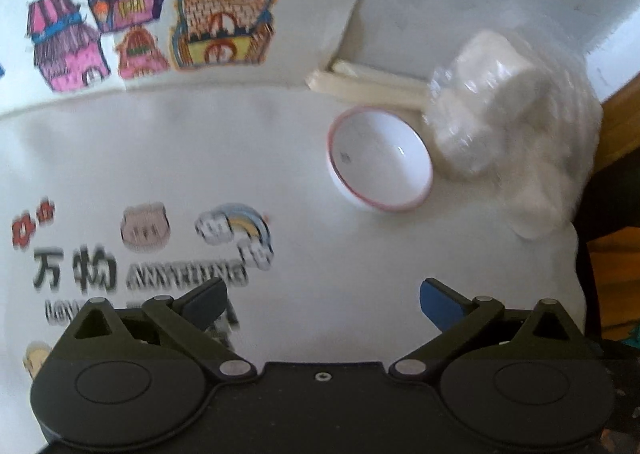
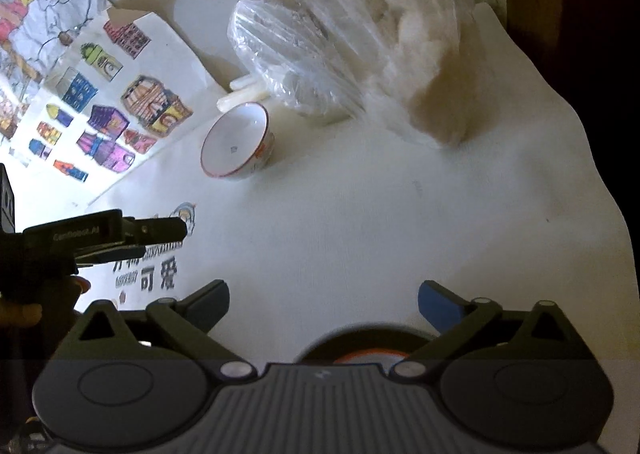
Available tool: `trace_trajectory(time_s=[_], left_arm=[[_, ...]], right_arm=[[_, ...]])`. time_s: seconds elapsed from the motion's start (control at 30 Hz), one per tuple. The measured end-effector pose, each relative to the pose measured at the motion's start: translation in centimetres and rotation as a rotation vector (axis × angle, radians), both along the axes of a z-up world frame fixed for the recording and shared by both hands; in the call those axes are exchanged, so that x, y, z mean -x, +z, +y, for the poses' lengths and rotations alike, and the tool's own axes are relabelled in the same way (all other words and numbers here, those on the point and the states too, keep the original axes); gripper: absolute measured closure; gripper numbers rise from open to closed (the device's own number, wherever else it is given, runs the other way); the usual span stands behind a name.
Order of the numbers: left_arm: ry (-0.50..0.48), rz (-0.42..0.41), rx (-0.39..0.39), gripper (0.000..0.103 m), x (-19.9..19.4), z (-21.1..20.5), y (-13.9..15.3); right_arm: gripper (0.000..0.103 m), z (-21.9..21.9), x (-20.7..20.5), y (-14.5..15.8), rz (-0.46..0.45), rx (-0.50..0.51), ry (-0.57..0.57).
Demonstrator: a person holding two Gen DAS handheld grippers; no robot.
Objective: Organize plates and bowls
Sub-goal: 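Withdraw both grippers and move them to the remaining red-rimmed white bowl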
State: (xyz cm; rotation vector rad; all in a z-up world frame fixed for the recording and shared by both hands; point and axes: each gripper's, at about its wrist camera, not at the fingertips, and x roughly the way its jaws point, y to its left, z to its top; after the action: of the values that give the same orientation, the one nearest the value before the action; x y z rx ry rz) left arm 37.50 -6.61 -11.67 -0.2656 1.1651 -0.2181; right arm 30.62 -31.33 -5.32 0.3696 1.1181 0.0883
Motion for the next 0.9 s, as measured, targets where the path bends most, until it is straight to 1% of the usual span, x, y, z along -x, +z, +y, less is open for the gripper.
trace_trajectory(time_s=[0.17, 0.3, 0.4, 0.47, 0.57, 0.63, 0.7, 0.77, 0.9], left_arm=[[-0.003, -0.037, -0.015, 0.001, -3.6, 1.0, -0.4], [-0.031, -0.065, -0.023, 0.001, -6.3, 1.6, -0.6], [-0.073, -0.081, -0.041, 0.001, -8.1, 1.5, -0.8], [-0.094, -0.087, -0.048, 0.001, -9.0, 1.6, -0.9], [-0.121, -0.088, -0.068, 0.001, -9.9, 1.4, -1.3], [-0.134, -0.086, -0.071, 0.001, -10.3, 1.4, -1.6], [-0.14, -0.076, -0.07, 0.001, -10.5, 1.4, -1.9], [-0.141, -0.072, -0.064, 0.001, -10.3, 1.6, -2.3], [-0.155, -0.076, -0.058, 0.001, -10.0, 1.6, -2.6]], right_arm=[[0.0, 0.6, -2.0, -0.4, -0.029, 0.006, -0.028], [0.0, 1.1, -3.9, -0.7, -0.042, 0.015, -0.037], [0.0, 1.9, -5.6, -1.0, -0.046, 0.042, -0.009], [0.0, 2.7, -6.7, -1.0, -0.043, 0.064, 0.031], [0.001, 4.0, -8.1, -1.0, -0.061, 0.136, 0.106], [0.005, 4.8, -8.8, -0.9, -0.074, 0.188, 0.156], [0.014, 5.4, -9.4, -0.8, -0.094, 0.214, 0.177], [0.018, 5.6, -10.0, -0.8, -0.095, 0.206, 0.174], [0.019, 5.6, -10.9, -1.2, -0.096, 0.145, 0.139]])
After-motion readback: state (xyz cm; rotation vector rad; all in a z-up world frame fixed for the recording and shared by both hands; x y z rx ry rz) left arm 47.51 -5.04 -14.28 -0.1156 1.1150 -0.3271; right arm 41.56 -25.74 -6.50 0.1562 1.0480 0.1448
